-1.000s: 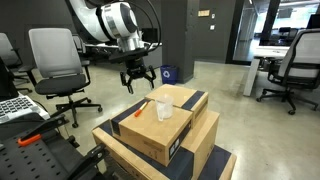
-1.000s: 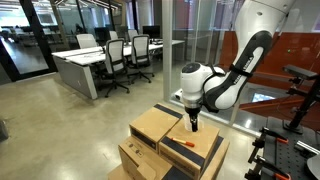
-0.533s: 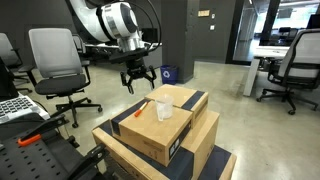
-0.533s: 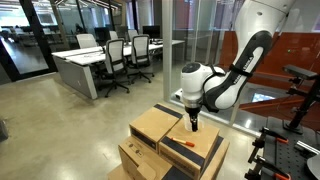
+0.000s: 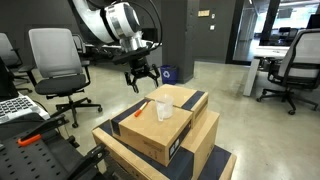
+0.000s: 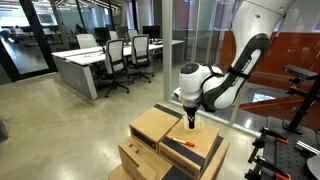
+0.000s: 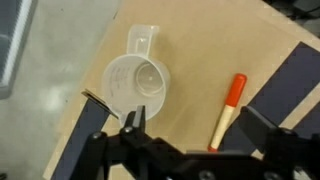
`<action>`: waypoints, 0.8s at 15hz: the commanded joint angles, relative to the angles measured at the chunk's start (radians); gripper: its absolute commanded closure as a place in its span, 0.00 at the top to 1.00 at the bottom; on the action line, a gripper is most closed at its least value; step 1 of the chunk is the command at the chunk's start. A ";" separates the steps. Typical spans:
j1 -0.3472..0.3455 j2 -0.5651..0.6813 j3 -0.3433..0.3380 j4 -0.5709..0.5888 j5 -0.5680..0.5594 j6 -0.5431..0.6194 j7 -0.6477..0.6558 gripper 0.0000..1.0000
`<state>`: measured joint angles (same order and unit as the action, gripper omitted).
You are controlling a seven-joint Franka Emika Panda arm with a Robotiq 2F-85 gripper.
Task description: Put the marker inside the cup
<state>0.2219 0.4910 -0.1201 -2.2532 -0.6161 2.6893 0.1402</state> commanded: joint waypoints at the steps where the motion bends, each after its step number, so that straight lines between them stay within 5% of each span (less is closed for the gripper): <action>1: 0.026 0.041 -0.026 0.037 -0.030 0.003 0.028 1.00; 12: -0.006 0.041 0.001 0.039 0.033 0.000 0.003 1.00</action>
<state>0.2284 0.5235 -0.1289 -2.2249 -0.6161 2.6886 0.1459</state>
